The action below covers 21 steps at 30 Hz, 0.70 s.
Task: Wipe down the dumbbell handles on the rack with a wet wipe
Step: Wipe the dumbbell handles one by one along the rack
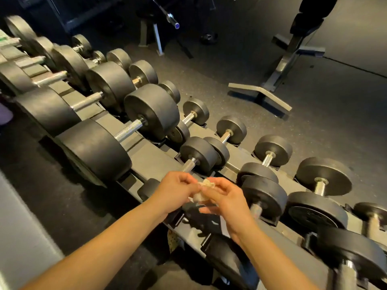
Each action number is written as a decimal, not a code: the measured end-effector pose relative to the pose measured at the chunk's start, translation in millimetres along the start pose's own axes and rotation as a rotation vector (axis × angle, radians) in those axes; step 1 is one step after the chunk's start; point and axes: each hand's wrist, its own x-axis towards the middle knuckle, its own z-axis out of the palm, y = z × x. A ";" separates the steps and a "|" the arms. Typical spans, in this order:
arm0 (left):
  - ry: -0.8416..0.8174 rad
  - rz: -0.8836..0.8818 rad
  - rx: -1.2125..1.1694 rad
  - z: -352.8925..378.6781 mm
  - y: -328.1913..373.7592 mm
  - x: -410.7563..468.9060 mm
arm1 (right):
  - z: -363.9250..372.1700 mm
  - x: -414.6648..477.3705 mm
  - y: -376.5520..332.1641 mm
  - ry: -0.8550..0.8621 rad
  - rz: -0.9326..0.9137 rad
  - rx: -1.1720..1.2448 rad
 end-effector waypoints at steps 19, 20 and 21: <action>0.344 0.009 0.272 -56.7 -75.8 23.7 | 40.3 85.2 29.6 -0.502 -0.716 -1.022; 0.333 0.014 0.296 -57.1 -74.2 23.4 | 38.2 88.5 29.6 -0.517 -0.786 -1.132; 0.321 0.017 0.320 -58.3 -73.5 23.9 | 36.2 92.3 30.6 -0.498 -0.839 -1.227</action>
